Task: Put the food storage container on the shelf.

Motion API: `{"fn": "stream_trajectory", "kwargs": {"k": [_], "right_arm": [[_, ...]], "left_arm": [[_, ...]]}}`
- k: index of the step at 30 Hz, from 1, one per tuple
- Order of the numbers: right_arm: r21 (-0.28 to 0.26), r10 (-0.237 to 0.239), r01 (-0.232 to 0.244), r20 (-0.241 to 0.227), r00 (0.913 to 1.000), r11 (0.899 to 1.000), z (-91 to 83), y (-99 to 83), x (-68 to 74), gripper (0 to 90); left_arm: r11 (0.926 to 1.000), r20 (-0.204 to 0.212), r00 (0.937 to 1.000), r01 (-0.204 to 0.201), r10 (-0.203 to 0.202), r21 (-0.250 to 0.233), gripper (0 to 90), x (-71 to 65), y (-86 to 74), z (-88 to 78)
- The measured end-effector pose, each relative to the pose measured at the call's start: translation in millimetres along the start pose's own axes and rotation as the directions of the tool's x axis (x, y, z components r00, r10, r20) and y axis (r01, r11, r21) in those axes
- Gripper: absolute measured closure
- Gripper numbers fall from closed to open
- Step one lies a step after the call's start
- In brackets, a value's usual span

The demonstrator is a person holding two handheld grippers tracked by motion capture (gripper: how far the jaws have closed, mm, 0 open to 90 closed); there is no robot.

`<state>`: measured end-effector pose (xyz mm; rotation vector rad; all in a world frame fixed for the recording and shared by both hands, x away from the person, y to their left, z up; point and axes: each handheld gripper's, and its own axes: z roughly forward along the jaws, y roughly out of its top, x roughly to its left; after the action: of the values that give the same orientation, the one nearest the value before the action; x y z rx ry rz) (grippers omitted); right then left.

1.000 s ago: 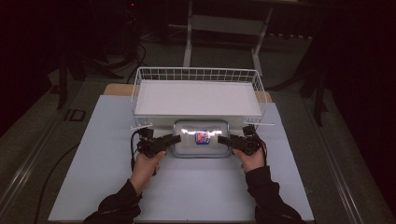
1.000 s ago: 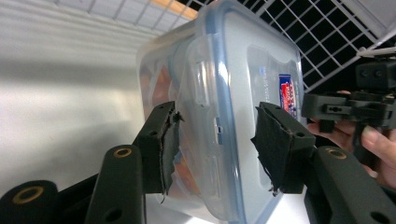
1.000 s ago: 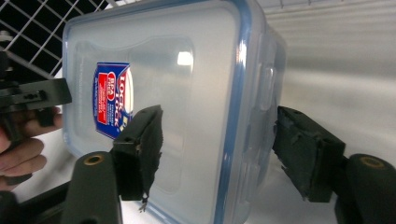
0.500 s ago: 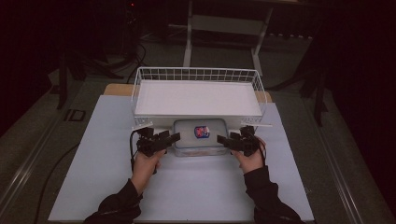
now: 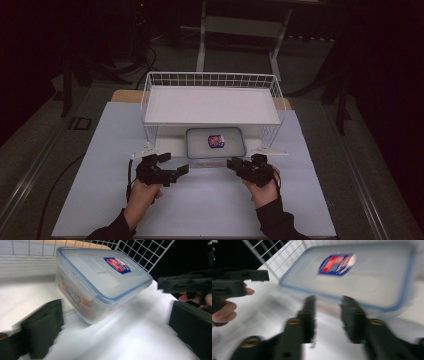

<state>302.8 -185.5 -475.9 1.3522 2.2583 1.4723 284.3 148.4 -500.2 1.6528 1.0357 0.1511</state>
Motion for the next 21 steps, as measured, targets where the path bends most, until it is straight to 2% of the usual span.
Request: {"fn": "stream_trajectory", "kwargs": {"k": [1, 3, 4, 5, 8, 17, 21], "right_arm": [[0.013, 0.0, 0.001, -0.01, 0.9999, 1.0, 3.7, -3.0, 1.6, 83.1], [0.037, -0.014, 0.015, -0.02, 0.9997, 0.999, 13.0, -8.5, 4.7, 89.6], [0.064, -0.027, 0.028, -0.016, 0.9995, 0.998, 23.8, -12.4, 6.7, 89.8], [0.064, -0.027, 0.028, -0.016, 0.9995, 0.998, 23.8, -12.4, 6.7, 89.8], [0.085, -0.027, 0.028, -0.01, 0.9996, 0.996, 39.1, -15.0, 6.4, 89.9], [0.073, -0.016, 0.015, 0.012, 0.9998, 0.997, 61.9, -5.6, 4.3, 89.9], [0.052, -0.016, 0.013, 0.053, 0.9985, 0.999, 74.5, 4.5, 1.2, 90.0]], "left_arm": [[0.9999, -0.008, 0.9999, -0.011, 0.011, 0.002, 0.0, -2.0, -1.4, -2.6], [0.999, -0.024, 0.9988, -0.042, 0.042, -0.013, 0.0, -5.4, -3.8, -5.7], [0.9985, -0.031, 0.998, -0.055, 0.055, -0.006, 0.0, -6.4, -3.9, -5.6], [0.9982, -0.03, 0.9977, -0.06, 0.06, -0.006, 0.0, -7.1, -4.1, -5.5], [0.9985, -0.023, 0.9983, -0.054, 0.053, -0.011, 0.0, -7.3, -5.4, -3.9], [0.9982, -0.038, 0.9976, -0.058, 0.057, -0.016, 0.0, -4.1, -9.3, -3.8], [0.9984, -0.049, 0.9973, -0.055, 0.054, -0.017, 0.0, -0.6, -10.7, -5.3]]}}
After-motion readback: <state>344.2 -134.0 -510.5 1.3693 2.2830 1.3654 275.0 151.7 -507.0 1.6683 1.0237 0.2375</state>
